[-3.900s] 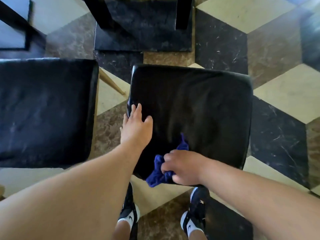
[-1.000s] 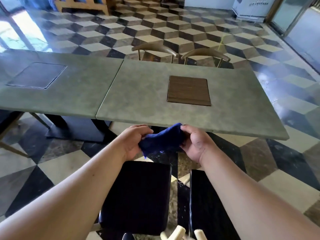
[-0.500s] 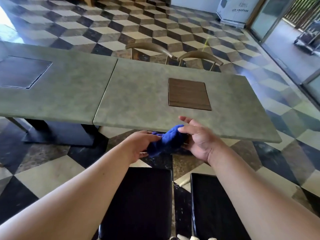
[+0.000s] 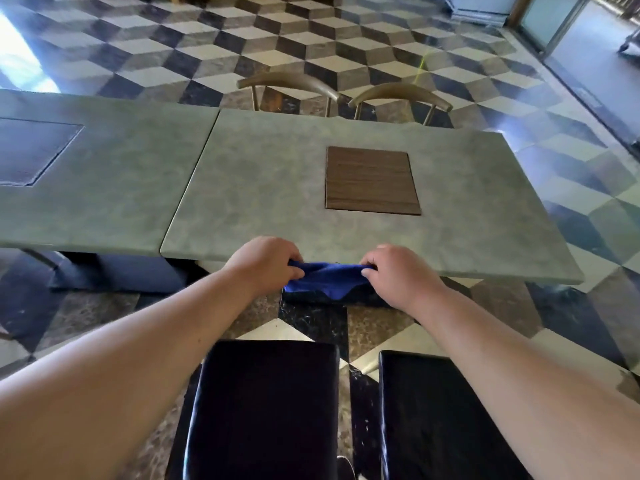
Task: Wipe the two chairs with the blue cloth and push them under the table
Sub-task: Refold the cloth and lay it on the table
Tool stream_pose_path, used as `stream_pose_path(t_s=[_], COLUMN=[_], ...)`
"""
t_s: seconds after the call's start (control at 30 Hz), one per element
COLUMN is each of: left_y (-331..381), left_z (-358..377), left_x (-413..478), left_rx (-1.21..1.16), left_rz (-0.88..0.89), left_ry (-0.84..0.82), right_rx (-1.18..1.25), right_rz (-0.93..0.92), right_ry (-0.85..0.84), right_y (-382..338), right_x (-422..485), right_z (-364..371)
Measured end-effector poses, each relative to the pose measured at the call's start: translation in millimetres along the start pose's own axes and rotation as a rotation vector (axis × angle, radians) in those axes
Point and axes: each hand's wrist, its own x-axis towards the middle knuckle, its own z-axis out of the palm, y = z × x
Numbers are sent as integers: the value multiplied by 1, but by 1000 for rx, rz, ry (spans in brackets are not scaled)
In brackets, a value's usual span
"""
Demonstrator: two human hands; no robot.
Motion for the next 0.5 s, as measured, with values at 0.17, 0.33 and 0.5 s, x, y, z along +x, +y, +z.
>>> stream_pose_path(t_s=[0.17, 0.33, 0.5], left_y=[15, 31, 44], left_z=[24, 46, 77], left_x=[47, 108, 171], left_rx=[70, -3, -178], left_rz=[-29, -150, -335], left_ry=[72, 16, -139], right_rx=[67, 376, 748], right_rz=[112, 350, 662], right_ry=[-19, -108, -200], right_y=[54, 99, 138], right_x=[26, 69, 112], right_z=[11, 23, 41])
